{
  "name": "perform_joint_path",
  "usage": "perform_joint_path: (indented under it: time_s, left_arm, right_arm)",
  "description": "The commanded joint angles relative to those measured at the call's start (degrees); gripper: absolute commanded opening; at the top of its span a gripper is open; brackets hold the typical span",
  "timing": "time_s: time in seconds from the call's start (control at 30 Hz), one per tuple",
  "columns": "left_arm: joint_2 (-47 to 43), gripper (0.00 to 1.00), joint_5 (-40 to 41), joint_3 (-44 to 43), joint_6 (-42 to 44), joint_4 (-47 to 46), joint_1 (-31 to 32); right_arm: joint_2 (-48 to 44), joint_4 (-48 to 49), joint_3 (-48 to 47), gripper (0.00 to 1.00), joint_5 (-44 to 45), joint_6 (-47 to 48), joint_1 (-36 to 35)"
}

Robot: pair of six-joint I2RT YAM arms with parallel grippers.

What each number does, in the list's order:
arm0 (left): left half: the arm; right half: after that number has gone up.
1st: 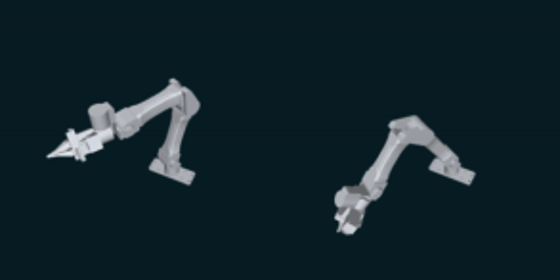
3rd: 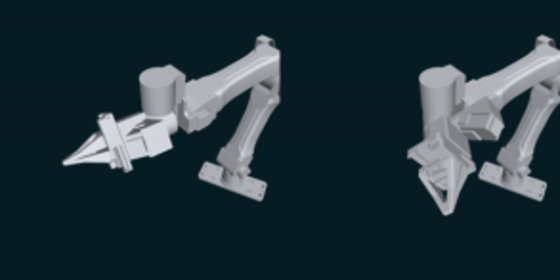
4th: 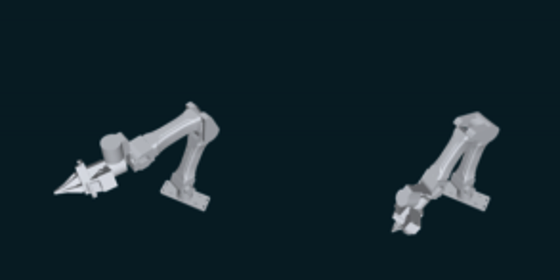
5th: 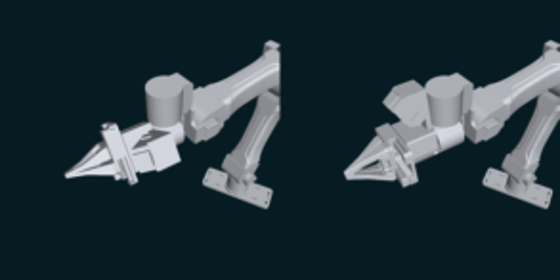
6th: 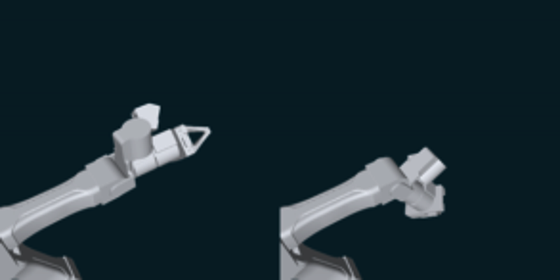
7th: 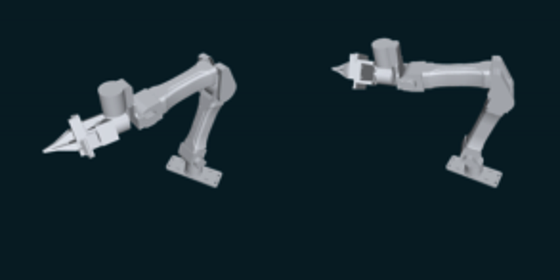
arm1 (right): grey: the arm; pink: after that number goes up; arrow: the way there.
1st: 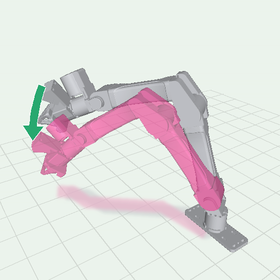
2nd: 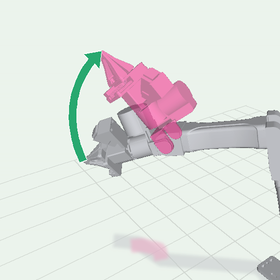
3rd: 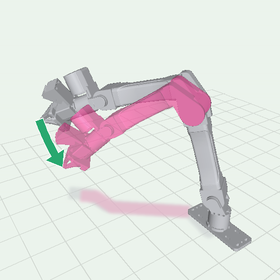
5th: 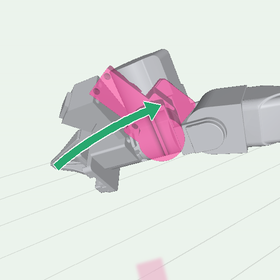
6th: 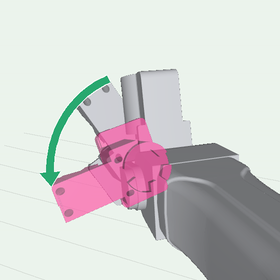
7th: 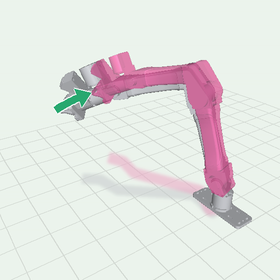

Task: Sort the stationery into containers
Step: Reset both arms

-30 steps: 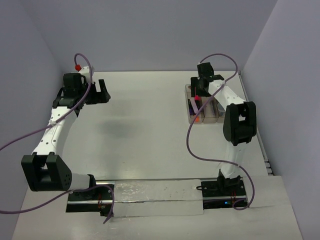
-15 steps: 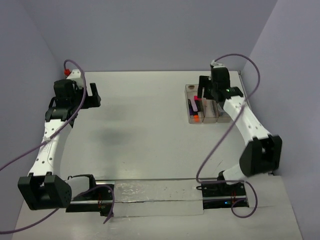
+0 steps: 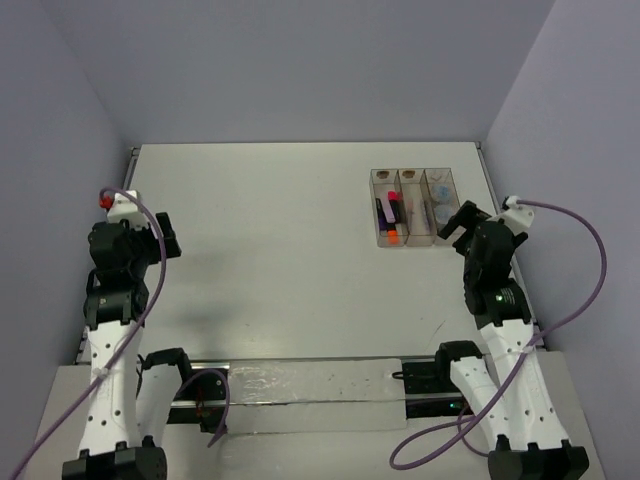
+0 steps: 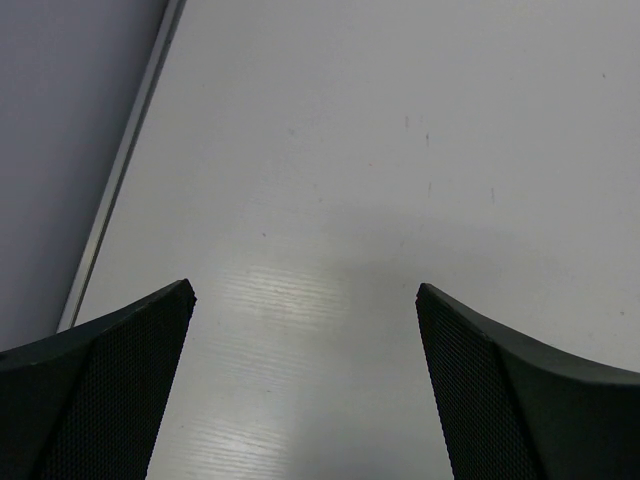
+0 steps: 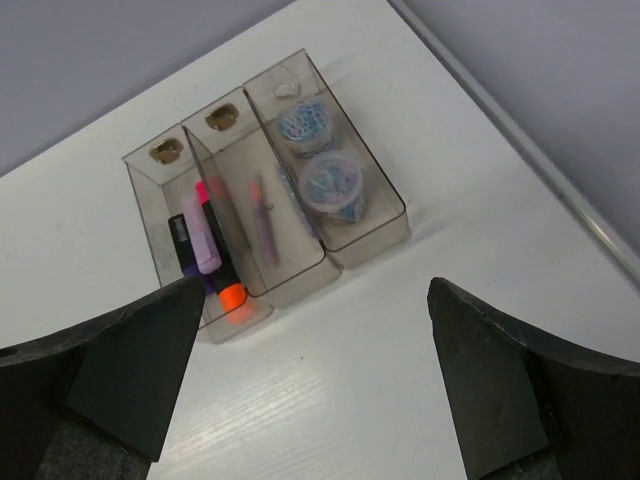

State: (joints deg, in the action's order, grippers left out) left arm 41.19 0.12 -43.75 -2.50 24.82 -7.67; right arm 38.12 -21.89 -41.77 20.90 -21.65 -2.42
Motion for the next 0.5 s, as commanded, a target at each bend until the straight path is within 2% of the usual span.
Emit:
perform_joint_path:
  time_s: [0.0, 0.07, 0.23, 0.47]
  left_arm:
    - [-7.3, 0.99, 0.5, 5.1, 0.2, -6.3, -2.3]
    - [-9.2, 0.99, 0.4, 6.3, 0.3, -6.5, -2.8]
    - [-13.3, 0.99, 0.4, 8.6, -0.3, -7.7, -5.1]
    - [-13.8, 0.99, 0.4, 8.8, -0.4, -7.6, -6.2]
  right_arm:
    - [-6.9, -0.2, 5.3, 1.00, 0.8, -4.0, 0.1]
    - [-9.1, -1.0, 6.9, 1.00, 0.6, -5.3, 0.0]
    - [-12.8, -3.1, 9.2, 1.00, 6.3, -12.4, -0.3]
    - [-13.5, -3.7, 9.1, 1.00, 8.9, -15.4, -0.6]
